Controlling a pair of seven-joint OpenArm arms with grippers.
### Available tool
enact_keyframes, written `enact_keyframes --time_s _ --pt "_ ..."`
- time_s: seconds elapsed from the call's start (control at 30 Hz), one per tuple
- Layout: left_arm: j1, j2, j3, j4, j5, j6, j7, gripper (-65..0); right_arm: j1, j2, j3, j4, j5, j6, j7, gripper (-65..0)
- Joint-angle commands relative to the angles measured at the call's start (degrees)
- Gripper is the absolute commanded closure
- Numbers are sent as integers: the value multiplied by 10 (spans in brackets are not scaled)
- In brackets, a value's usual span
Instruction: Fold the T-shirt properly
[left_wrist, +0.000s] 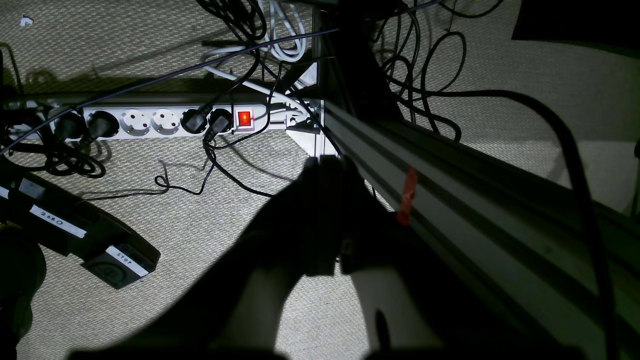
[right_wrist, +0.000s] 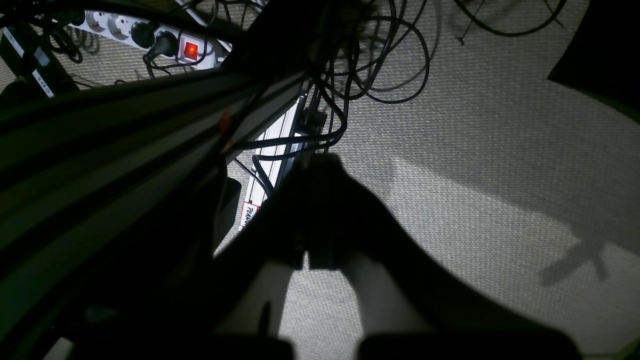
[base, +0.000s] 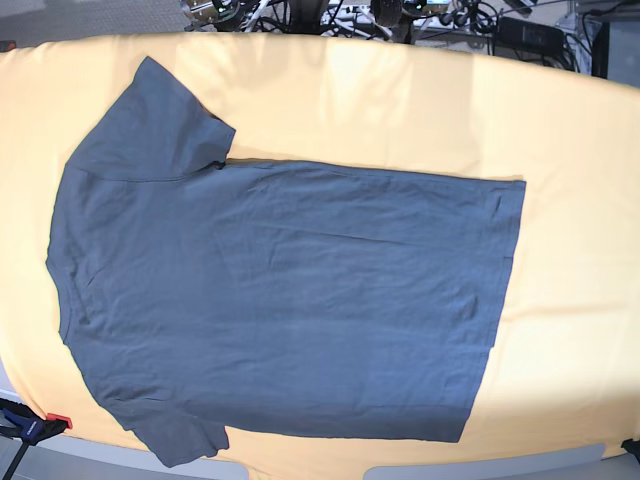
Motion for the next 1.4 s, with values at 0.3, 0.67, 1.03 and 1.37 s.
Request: enact_keyframes --time_s 0.3,0.67,1.03,1.37 --pt "3 0 0 4 1 -5 -8 0 -2 2 1 7 -24 -70 -49 0" --pt "3 0 0 4 1 -5 -7 0 -2 2 1 7 -89 6 -89 0" --pt "115 -49 0 127 5 -38 76 0 -118 23 1 93 -100 53 -144 0" --pt "337 -155 0 416 -33 -35 117 0 -366 83 1 431 -94 105 -212 0"
